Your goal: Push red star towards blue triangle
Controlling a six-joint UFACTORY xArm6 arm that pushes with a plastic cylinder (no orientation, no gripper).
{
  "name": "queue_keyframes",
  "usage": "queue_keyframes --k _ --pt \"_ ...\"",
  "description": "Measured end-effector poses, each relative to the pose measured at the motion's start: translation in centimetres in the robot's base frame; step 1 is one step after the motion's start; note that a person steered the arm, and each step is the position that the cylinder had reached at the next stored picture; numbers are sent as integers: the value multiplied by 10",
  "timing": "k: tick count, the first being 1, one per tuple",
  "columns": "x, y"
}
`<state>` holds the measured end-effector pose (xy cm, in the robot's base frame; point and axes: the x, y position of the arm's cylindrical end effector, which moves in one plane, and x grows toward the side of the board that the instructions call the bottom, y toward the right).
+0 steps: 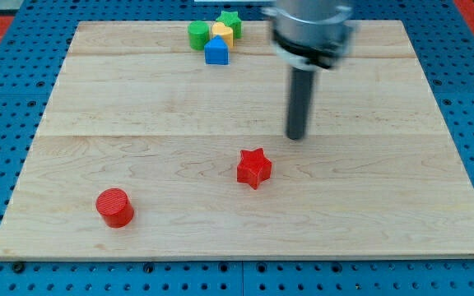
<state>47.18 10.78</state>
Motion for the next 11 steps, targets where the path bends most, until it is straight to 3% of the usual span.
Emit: queue_keyframes --k 1,3,4,5,6,8,10,11 --pt "84 -30" --pt "-13 -157" --pt "-27 -160" --pt "11 -126" --pt "-7 -109" --pt "-93 -153" --pt "-77 -193" --pt "-101 -217"
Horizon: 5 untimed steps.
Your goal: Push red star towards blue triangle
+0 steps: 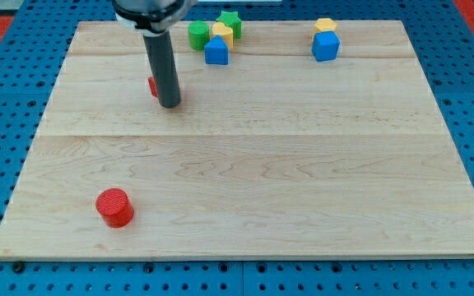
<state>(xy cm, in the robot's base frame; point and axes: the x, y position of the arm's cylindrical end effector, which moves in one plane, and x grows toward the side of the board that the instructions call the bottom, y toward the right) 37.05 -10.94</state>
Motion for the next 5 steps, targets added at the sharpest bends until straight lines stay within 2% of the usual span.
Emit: queue_keyframes --k 2,3,4,5 --pt "-12 -81" --pt "-28 -70" --pt "-41 12" --pt "-46 45"
